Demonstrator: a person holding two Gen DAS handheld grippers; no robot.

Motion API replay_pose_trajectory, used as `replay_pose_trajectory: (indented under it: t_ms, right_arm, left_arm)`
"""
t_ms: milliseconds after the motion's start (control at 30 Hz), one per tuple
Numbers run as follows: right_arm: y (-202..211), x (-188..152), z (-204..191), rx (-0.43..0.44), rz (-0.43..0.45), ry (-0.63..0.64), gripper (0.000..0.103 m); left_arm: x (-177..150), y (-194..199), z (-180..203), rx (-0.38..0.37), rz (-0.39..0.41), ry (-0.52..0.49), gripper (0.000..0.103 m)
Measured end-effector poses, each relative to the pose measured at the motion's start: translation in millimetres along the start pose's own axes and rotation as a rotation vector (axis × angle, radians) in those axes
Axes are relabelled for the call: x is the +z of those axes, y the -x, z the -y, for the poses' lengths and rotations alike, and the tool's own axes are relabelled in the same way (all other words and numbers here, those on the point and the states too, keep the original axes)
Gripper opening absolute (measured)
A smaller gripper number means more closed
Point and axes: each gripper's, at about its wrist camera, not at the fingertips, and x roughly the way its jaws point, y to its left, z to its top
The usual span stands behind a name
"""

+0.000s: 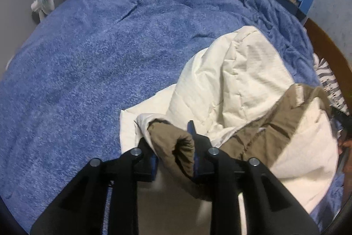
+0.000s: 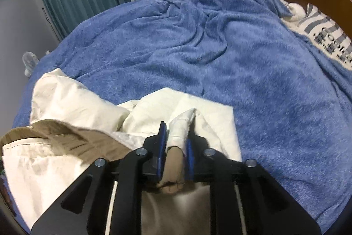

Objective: Fold large clothes

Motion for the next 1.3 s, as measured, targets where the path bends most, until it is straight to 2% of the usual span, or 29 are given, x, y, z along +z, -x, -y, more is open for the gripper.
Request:
replay_pose_trajectory:
  t_ms: [100,200,267,333,400,433,567,733,833,1000,1067,1100,1133,1167,1233,1267,1300]
  right_arm:
    - [10,-2,1,0.035,0.002,0.01,0.037]
    - [25,-2,-3,0.059,0.022,0.04,0.061]
    - [37,0,-5,0.074,0.037,0.058,0.066]
    - [54,4,-4,0.097,0.068,0.074,0.07]
    - [64,7,-1,0.102,0.09,0.078,0.072]
    - [68,9,1,0.099,0.096,0.081,0.072]
    - [61,10,9,0.075,0.087,0.102,0.072]
    - [31,13,7,0.077,0.045,0.173,0.072]
    - [11,18,5,0.101,0.008,0.176,0.072]
    - [-21,29,9,0.155,-0.052,0.151,0.075]
    - [-34,31,13,0.199,-0.094,0.128,0.076]
    - [-39,31,14,0.2,-0.105,0.124,0.076]
    - [-42,30,15,0.208,-0.115,0.125,0.075]
    - [-45,28,15,0.208,-0.122,0.129,0.071]
    - [-46,25,17,0.211,-0.122,0.132,0.046]
    - [-46,23,18,0.217,-0.121,0.131,0.04]
    - [-44,20,18,0.218,-0.111,0.146,0.026]
  left_arm:
    - [-1,11,-7,-0.078,0.004,0.048,0.048]
    - [1,23,-7,-0.101,0.018,0.066,0.055]
    - [2,38,-5,-0.104,0.05,0.062,0.07]
    - [2,54,-3,-0.053,0.109,0.04,0.09]
    - [2,68,-3,-0.04,0.165,0.014,0.093]
    - [2,69,-3,-0.026,0.165,-0.005,0.093]
    - [-4,47,-4,0.052,0.1,-0.094,0.093]
    - [-9,11,-13,0.118,0.057,-0.179,0.093]
    - [-7,-1,-22,0.088,0.052,-0.174,0.093]
    - [2,-21,-35,-0.03,0.02,-0.12,0.093]
    - [3,-26,-36,-0.058,0.014,-0.112,0.092]
    - [3,-29,-37,-0.078,0.006,-0.108,0.082]
    - [3,-33,-38,-0.112,-0.011,-0.102,0.066]
    - [3,-35,-36,-0.136,-0.024,-0.097,0.057]
    - [1,-38,-32,-0.131,-0.036,-0.107,0.039]
    - [0,-36,-29,-0.147,-0.034,-0.123,0.029]
    - [-2,-35,-27,-0.153,-0.031,-0.139,0.019]
